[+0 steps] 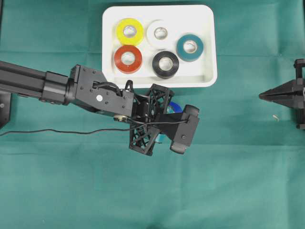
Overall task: Put the tape into the white case with the left arm.
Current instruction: 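Lower the left gripper into the blue roll's hole and close, then lift the blue roll and carry it into the white tray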
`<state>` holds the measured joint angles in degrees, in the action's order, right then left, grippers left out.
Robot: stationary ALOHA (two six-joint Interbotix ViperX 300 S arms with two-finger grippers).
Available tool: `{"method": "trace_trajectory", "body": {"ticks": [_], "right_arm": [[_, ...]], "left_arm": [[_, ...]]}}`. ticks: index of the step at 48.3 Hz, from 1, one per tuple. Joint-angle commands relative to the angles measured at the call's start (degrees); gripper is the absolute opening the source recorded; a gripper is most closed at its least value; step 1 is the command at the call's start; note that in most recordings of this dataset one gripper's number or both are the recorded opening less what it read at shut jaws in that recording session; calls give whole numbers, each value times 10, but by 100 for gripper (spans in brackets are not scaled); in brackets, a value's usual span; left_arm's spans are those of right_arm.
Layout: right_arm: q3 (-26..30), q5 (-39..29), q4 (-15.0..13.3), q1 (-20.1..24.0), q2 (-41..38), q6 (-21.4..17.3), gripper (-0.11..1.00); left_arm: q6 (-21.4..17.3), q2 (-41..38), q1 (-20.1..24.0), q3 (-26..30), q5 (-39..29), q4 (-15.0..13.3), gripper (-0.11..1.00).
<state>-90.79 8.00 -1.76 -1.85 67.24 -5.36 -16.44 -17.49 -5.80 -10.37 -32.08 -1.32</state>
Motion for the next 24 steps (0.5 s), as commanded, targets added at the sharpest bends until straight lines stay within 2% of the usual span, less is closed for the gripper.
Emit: {"method": "trace_trajectory", "body": {"ticks": [1,9,24], "right_arm": [[6,5,-1,-1,-4,-1,-9],[6,4,-1,0,-4,-1,-9],[6,4,-1,0,-4,-1,-9]], "left_arm": [[-2,32,0,21,-6,3,26],[-6,32,12,26,-8,4,26],[-58,21,70,39,-2,4,26]]}}
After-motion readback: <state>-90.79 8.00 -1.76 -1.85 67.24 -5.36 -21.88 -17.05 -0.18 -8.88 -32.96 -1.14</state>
